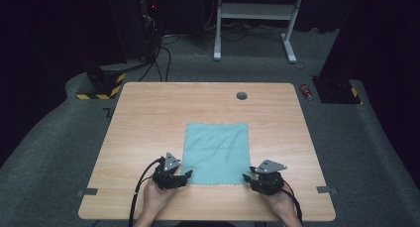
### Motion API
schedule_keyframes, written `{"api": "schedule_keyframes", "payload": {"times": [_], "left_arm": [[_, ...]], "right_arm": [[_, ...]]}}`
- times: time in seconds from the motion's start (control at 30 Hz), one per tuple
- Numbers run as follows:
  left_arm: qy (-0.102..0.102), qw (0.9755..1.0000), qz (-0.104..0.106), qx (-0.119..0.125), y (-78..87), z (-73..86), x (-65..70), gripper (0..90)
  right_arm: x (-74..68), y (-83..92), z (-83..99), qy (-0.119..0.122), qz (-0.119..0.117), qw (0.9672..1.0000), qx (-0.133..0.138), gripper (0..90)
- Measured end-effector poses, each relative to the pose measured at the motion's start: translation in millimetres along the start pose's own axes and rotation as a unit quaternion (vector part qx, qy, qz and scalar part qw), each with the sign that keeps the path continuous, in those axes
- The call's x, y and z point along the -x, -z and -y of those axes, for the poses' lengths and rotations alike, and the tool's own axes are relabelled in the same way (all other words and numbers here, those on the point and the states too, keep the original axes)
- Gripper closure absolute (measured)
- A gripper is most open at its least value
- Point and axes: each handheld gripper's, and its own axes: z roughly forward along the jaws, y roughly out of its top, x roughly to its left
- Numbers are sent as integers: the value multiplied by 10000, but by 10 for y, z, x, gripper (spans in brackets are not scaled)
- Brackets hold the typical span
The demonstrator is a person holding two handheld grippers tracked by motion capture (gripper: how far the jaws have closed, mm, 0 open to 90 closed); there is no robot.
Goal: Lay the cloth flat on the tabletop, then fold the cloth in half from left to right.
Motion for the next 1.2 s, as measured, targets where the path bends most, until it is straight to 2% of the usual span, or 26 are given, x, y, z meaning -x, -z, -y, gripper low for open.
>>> {"api": "schedule_keyframes", "payload": {"times": [0.13,0.3,0.37,0.47,0.53,0.6,0.63,0.7,0.77,0.83,0.9,0.97,1.13,1.2], "left_arm": [[39,10000,-3,1,2,-1,-2,350],[165,9998,72,32,4,1,-18,344],[132,9999,56,24,2,-1,-12,338],[60,10000,15,-1,-4,-4,9,326],[137,9999,28,3,-4,-9,5,324],[336,9991,271,-4,-8,-32,-38,319],[344,9990,293,-9,-11,-46,-57,313],[357,9990,252,4,-9,-76,-88,308],[401,9988,294,-28,-2,-121,-131,308],[409,9989,242,-8,13,-183,-189,308],[518,9983,258,5,7,-232,-274,312],[585,9981,207,6,-7,-279,-349,312],[570,9984,16,59,-36,-376,-497,347],[679,9977,80,-12,-73,-421,-559,349]], "right_arm": [[-39,0,-32,165,97,9998,-39,573],[-55,-24,-97,42,-24,9999,124,563],[-67,-52,-128,-32,-86,9999,122,564],[-102,-93,-187,-16,-150,9998,125,568],[-134,-130,-236,35,-186,9997,176,566],[-173,-171,-289,78,-249,9995,200,560],[-195,-196,-316,105,-290,9993,207,557],[-239,-250,-363,143,-303,9993,165,568],[-274,-294,-412,66,-387,9992,85,572],[-321,-329,-453,40,-464,9988,141,572],[-374,-384,-492,63,-513,9985,155,574],[-416,-452,-527,93,-601,9981,129,576],[-519,-539,-588,76,-751,9970,174,577],[-545,-559,-603,84,-782,9968,162,576]]}}
